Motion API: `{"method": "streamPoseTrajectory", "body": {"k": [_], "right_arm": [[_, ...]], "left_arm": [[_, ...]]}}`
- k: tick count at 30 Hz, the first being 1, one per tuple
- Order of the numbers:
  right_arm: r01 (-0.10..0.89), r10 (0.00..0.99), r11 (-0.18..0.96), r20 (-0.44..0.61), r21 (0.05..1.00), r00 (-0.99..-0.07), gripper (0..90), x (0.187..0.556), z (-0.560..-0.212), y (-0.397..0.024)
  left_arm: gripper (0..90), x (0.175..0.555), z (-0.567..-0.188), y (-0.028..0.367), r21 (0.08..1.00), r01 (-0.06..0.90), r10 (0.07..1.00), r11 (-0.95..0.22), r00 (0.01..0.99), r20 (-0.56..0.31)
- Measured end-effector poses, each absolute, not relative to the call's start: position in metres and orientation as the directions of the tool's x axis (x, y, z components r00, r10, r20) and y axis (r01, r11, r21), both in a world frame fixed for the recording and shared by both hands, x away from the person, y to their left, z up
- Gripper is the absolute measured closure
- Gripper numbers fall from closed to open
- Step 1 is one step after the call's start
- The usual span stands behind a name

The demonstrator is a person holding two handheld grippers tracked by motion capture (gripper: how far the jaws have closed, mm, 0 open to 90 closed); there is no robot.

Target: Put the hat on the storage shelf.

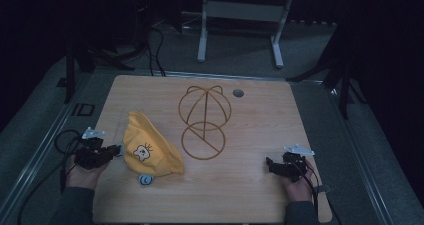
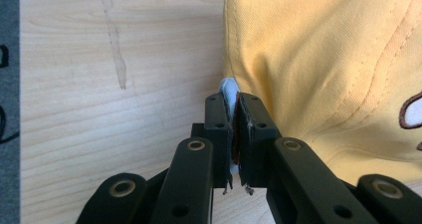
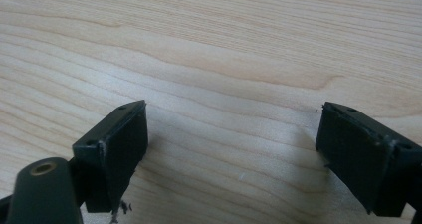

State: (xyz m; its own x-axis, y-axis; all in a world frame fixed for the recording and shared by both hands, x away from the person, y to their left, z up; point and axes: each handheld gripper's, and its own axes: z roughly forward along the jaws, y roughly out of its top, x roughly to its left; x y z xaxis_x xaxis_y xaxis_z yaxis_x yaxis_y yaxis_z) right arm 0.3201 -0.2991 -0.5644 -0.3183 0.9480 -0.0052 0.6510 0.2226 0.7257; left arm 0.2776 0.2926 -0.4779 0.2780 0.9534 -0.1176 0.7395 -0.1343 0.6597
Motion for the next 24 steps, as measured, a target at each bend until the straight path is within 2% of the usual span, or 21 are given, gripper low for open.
{"method": "streamPoseTrajectory", "body": {"k": [24], "right_arm": [[0.652, 0.949, 0.220, -0.003, 0.726, -0.317, 12.9, 0.320, -0.564, -0.299]], "left_arm": [[84.3, 0.274, -0.439, 0.293, 0.714, 0.680, 0.939, -0.166, 0.331, -0.097]]}}
